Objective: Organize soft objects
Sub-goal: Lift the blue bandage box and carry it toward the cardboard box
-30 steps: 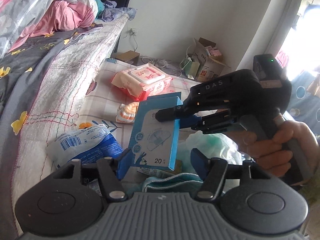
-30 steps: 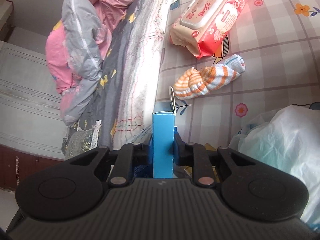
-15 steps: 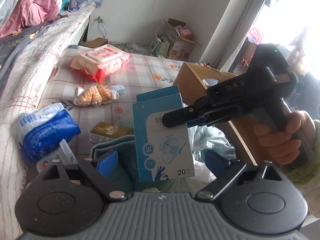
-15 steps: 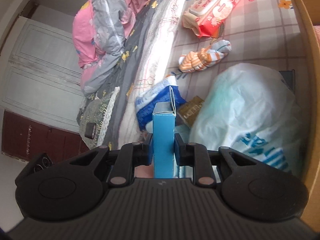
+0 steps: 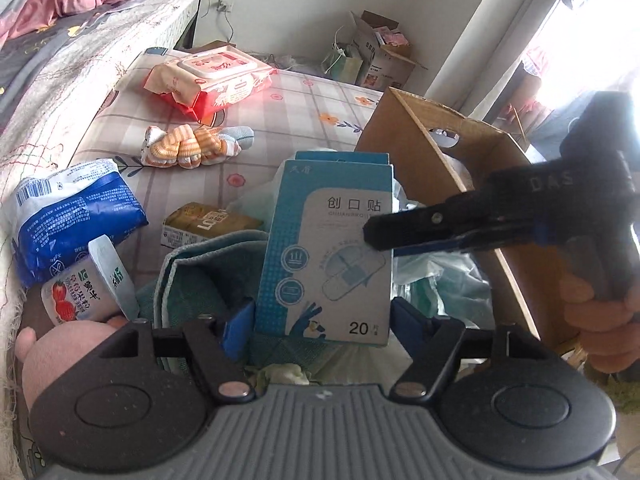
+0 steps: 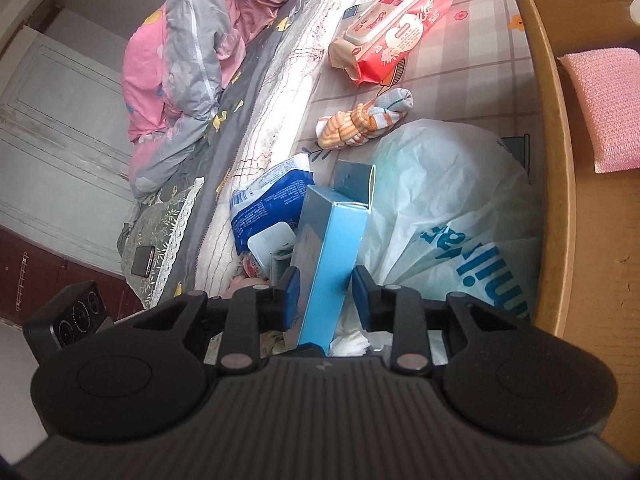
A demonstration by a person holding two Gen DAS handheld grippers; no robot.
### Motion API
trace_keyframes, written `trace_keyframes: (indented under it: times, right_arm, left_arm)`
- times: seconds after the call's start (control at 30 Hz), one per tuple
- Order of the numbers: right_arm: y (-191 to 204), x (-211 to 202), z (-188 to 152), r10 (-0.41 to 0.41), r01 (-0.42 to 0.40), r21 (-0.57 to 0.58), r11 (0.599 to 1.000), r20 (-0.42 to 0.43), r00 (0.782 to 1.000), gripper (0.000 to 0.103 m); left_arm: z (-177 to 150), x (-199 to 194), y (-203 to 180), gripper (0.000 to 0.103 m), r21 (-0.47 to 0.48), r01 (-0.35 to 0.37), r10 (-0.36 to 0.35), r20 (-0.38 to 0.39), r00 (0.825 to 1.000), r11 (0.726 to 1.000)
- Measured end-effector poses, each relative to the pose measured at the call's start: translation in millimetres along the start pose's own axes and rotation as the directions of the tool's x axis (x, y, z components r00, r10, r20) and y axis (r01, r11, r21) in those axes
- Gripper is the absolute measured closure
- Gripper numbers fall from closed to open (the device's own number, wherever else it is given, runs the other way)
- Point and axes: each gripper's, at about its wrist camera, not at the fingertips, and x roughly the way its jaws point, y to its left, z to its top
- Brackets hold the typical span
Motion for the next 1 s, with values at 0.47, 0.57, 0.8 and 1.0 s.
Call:
trace_keyframes:
  times: [0.47,0.57,0.8,1.0]
  right_arm:
    - [-5,-50,-25,0.159,-0.164,0.034,0.986,0.115,0.981,0.080]
    - [-13,-80,-30,0.166,-0.174,0.036,0.984,0.172,0.971,0.081]
    - [-50,-160,-30,0.049,-0.073,0.066,0.995,0.314,0.948,0.084]
    - [-103,-207,-5,-0.151,0.109,0.127,0.986,0.386,0.910,0.085]
  left_arm:
    - [-1,-46,-53,0.031,0.095,0.036,-0.044,0.087,0.995,0.995]
    - [3,-45,-76,0.030,0.148,0.083,-0.098,0.099,0.990,0.986]
    - [5,-23,-118,0.025,0.226,0.094,-0.118,0.092,0.989,0.970]
    - [3,-8,-109,0.026,0.184,0.081,-0.093,0.054,0.994,0.980]
